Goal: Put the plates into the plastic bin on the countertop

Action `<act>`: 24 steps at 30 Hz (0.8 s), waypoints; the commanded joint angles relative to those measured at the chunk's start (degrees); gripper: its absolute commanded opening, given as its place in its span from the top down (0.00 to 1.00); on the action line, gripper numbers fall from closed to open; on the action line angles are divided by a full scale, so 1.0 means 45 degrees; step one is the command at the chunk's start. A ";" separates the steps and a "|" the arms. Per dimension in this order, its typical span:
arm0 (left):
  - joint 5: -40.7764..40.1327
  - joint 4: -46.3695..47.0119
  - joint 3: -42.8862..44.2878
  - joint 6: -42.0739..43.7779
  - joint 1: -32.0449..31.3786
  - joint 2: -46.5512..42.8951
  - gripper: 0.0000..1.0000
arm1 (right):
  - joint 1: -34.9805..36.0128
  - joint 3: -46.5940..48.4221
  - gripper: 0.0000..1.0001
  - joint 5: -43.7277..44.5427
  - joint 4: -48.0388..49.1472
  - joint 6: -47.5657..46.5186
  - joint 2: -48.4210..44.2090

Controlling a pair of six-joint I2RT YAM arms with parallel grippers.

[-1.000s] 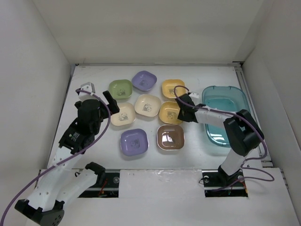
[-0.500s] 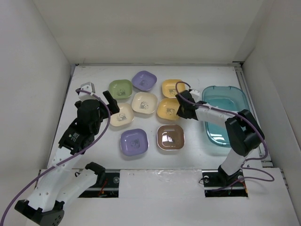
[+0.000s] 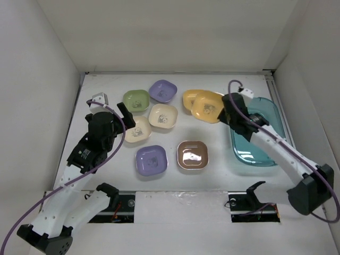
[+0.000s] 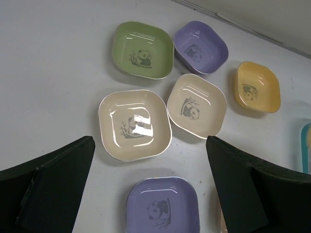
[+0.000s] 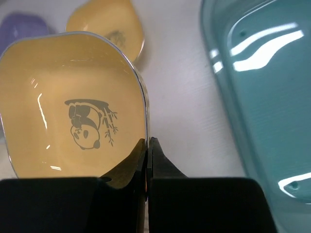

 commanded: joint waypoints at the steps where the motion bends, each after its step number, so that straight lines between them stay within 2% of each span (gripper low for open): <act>1: 0.0039 0.0431 -0.0026 0.0157 0.0045 -0.0030 0.00 | -0.1596 -0.0034 1.00 0.1104 -0.0615 -0.0539 -0.1061; 9: 0.0273 0.0431 -0.0026 0.0157 0.0045 0.0243 0.00 | -0.7373 -0.1891 1.00 -0.1156 0.1063 -0.2474 -0.1649; 14: 0.0273 0.0178 0.0130 0.0041 0.0045 0.0926 0.00 | -0.8553 -0.1892 1.00 -0.1884 0.1651 -0.3197 -0.0305; 17: 0.0410 0.0177 0.0267 0.0040 0.0045 0.1493 0.00 | -0.8788 -0.1775 0.71 -0.1884 0.2020 -0.3199 -0.0008; 18: 0.0410 0.0177 0.0267 0.0040 0.0045 0.1629 0.00 | -0.8789 -0.1775 0.52 -0.1884 0.2254 -0.3315 0.0147; 21: 0.0410 0.0177 0.0267 0.0040 0.0045 0.1631 0.00 | -0.8789 -0.1640 0.43 -0.1884 0.2432 -0.3316 0.0264; 24: 0.0527 0.0177 0.0267 0.0157 0.0045 0.1631 0.00 | -0.8673 -0.1288 0.41 -0.1884 0.2393 -0.3568 0.0518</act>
